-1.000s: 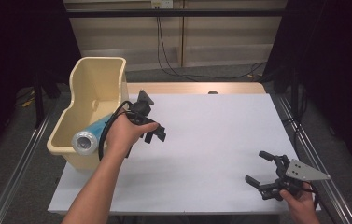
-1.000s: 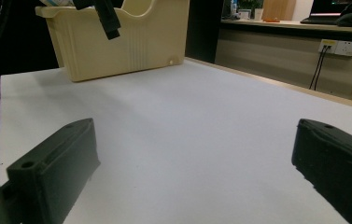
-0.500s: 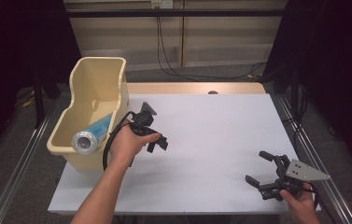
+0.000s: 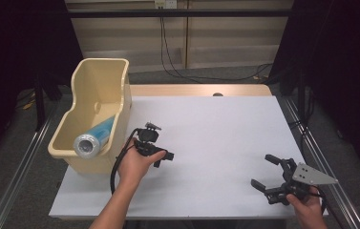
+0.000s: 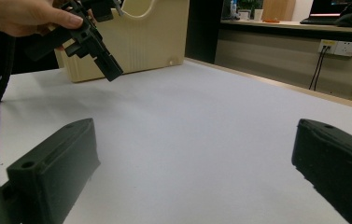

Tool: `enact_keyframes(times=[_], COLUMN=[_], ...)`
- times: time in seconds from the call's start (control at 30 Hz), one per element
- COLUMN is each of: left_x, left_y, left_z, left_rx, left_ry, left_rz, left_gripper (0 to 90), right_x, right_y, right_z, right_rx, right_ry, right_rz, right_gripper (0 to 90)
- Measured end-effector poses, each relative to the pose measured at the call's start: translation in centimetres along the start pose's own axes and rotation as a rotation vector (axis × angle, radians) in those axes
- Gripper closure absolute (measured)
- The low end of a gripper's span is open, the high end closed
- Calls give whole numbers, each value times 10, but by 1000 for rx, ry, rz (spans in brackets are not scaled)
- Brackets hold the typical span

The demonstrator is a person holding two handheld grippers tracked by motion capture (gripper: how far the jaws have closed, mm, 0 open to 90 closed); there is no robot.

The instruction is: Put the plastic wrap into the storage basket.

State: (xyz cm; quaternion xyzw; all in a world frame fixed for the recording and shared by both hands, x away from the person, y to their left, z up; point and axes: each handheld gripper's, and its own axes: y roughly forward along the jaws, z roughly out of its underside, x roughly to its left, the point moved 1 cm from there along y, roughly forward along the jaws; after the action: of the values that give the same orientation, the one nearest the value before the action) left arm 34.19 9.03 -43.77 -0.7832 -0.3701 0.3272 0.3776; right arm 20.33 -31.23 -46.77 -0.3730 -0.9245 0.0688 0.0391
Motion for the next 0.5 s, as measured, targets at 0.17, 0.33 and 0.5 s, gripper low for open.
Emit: enact_keyframes(times=[0.17, 0.33, 0.5], left_x=[-2, -4, -4], left_y=[4, 2, -1], left_z=[11, 18, 24], left_rx=[-99, -190, -318], left_ry=[21, 59, 88], left_rz=[-10, -39, -58], left_gripper=[132, 127, 115], right_x=[0, 0, 0], right_y=[0, 0, 0], right_z=[0, 0, 0], right_rx=[1, -1, 0], right_ry=[0, 1, 1], right_rz=[-1, -2, -3], right_gripper=[0, 0, 0])
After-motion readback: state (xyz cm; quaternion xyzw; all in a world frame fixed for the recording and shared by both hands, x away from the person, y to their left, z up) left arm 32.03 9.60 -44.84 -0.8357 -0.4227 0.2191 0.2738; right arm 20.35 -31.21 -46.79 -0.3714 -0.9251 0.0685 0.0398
